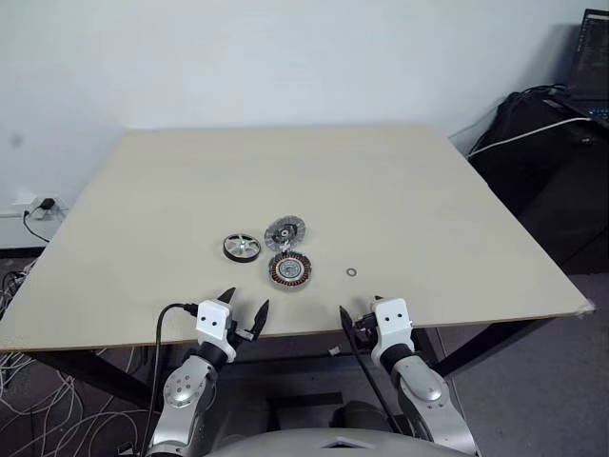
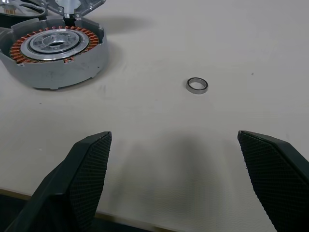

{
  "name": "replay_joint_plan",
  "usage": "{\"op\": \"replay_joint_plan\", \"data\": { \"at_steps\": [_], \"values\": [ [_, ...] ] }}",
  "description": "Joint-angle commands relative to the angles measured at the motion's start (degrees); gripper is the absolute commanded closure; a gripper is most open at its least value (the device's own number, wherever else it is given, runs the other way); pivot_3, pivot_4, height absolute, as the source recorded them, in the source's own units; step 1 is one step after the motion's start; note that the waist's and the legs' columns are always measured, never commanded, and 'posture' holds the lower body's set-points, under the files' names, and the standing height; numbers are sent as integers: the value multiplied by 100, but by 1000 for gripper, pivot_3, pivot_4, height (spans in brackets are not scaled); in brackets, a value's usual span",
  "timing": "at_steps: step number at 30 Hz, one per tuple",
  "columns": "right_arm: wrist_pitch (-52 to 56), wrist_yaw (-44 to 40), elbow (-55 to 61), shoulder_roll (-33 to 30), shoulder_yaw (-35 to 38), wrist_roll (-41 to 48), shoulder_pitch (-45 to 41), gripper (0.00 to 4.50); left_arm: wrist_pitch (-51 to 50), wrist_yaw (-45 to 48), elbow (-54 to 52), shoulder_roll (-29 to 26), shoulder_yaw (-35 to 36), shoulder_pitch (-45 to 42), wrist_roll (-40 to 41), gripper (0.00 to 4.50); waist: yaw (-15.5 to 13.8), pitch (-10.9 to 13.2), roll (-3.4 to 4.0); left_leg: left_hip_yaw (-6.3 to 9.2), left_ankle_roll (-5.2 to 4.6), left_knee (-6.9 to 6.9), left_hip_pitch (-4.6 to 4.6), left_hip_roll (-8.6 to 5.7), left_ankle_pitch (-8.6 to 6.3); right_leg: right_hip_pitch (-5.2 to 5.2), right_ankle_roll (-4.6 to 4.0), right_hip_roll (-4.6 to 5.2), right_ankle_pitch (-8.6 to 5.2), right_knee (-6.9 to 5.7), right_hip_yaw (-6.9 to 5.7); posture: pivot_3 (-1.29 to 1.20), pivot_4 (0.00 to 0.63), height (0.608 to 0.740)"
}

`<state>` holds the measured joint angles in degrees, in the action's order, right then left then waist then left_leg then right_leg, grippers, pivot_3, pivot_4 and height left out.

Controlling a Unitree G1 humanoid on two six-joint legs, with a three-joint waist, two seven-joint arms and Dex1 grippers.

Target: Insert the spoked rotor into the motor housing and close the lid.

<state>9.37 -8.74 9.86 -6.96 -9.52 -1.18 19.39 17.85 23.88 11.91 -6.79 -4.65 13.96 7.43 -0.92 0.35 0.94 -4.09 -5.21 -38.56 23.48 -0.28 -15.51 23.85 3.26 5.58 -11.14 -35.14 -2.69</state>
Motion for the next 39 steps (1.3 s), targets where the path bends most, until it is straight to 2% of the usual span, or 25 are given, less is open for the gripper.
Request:
{"op": "replay_joint_plan", "data": {
  "at_steps": [1,19,27,39],
  "values": [
    [-11,25,276,15,29,-9,-64,0,24,62,-4,17,2,-98,62,25,0,0,0,0,0,0,0,0,0,0,0,0,0,0,0,0,0,740],
    [160,54,335,72,0,-83,-184,0,-42,142,-32,71,-27,-96,102,25,2,0,0,0,0,0,0,0,0,0,1,1,-1,0,0,0,0,740],
    [1274,259,375,267,53,-200,-1005,0,-142,145,-40,78,-29,-154,106,25,6,1,1,1,0,0,1,1,0,3,-8,0,5,-1,0,0,0,740],
    [1444,374,-1260,331,390,-97,-2447,0,-220,115,20,128,-7,-281,102,25,19,3,2,1,0,0,5,-5,1,5,-29,-4,18,0,-6,0,0,740]
  ]
}}
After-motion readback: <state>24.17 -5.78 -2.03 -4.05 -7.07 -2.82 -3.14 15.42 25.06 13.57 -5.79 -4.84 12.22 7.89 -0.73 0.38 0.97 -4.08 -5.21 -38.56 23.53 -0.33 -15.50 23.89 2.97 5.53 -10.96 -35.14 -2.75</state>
